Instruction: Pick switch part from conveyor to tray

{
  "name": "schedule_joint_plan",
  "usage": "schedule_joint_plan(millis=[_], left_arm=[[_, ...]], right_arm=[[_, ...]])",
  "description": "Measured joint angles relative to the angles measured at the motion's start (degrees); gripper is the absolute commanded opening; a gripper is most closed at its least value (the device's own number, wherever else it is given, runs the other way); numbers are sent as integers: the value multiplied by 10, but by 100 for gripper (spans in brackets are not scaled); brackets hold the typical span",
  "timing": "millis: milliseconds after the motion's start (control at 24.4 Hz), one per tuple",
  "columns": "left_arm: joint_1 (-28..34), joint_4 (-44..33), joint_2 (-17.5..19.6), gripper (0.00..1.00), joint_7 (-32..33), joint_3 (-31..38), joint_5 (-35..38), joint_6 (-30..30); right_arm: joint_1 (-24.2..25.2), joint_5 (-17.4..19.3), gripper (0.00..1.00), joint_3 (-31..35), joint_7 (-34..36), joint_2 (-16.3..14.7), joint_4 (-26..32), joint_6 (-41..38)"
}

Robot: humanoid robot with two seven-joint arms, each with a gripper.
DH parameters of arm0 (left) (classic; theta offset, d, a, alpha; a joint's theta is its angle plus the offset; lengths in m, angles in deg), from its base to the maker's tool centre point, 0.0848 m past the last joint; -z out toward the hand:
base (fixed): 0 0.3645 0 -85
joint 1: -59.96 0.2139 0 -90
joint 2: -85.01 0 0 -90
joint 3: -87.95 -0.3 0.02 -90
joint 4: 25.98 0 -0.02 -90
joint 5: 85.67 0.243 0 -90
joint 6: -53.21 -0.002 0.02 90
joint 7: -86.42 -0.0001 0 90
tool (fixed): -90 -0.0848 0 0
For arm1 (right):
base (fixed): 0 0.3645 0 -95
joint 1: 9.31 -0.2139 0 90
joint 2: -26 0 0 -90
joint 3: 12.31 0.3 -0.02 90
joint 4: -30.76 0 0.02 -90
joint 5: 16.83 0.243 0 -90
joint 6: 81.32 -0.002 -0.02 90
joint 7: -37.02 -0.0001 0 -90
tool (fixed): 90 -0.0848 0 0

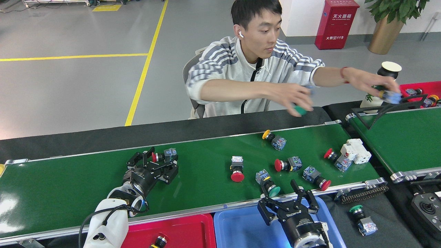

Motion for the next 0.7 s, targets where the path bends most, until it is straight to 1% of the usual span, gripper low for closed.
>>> schedule_joint_plan(millis=[41,82,123,164,246,327,450,573,696], left_arm=[[0,0,0,24,-2,0,0,-1],[0,0,0,18,-3,0,0,-1],[0,0,0,15,-4,0,0,-2],[0,0,1,14,-5,0,0,-1],[2,-1,2,13,-7,0,0,2],[7,-8,4,12,-9,2,-3,5],[22,-28,6,11,-10,16,-4,12],[52,-68,28,11,-5,46,-17,22],[108,-146,57,11,12,97,-41,44]], right_arm=[[-9,0,91,-11,-6,0,-12,10],[-17,0,76,-21,-12,0,-22,20],[-25,0,61,-30,-17,0,-29,28],[-32,0,47,-36,-19,0,-34,34],[-39,0,27,-43,-27,0,-41,40],[-43,3,13,-44,-37,0,-42,41],[-46,4,5,-44,-47,0,-42,43],[-46,5,4,-44,-50,-1,-40,29],[-45,5,4,-44,-51,-1,-22,0]])
